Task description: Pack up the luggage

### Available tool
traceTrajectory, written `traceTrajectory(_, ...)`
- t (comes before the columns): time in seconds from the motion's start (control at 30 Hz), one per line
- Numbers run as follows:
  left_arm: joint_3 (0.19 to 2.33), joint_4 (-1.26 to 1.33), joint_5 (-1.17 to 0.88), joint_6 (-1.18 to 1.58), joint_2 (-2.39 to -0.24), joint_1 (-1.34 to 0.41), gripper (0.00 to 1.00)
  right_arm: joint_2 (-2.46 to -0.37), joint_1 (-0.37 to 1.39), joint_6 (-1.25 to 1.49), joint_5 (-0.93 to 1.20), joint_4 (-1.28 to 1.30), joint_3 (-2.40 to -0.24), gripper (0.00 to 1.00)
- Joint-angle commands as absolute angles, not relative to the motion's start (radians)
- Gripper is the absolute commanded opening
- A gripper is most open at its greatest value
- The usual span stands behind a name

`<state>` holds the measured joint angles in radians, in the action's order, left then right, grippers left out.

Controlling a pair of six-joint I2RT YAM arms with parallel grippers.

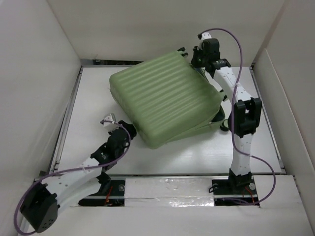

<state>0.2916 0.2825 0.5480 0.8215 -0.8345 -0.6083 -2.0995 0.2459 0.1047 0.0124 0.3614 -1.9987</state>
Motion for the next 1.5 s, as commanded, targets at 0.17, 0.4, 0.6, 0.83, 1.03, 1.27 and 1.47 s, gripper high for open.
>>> traceTrajectory(0.17,0.357,0.232,0.695,0.845,-0.626,-0.833,0.55,-1.862,0.299,0.155,0.282,0.332,-2.01,0.62)
traceTrajectory(0.4,0.544,0.284,0.658,0.741,-0.739,-0.666,0.66,-1.28,0.187,0.244,0.088,0.089,-1.312,0.36)
traceTrajectory(0.6,0.668,0.488,0.34,0.828,-0.851,-0.259,0.68,-0.856,0.186,0.408,-0.17,0.069,-0.83,0.0)
traceTrajectory(0.83,1.115,0.443,0.008,0.827,-1.492,-0.064,0.64,-0.66,0.072,0.471,-0.122,0.115,-0.551,0.0)
traceTrajectory(1.03,1.633,0.177,-0.194,0.691,-1.947,-0.029,0.64,-0.827,0.054,0.471,-0.031,0.037,-0.554,0.0)
traceTrajectory(1.27,2.026,0.029,-0.461,0.635,-2.289,-0.02,0.6,-1.02,0.054,0.469,0.066,-0.11,-0.574,0.0)
traceTrajectory(1.47,1.722,0.282,-0.448,0.653,-2.163,-0.061,0.6,-1.204,0.054,0.422,0.185,-0.234,-0.687,0.0)
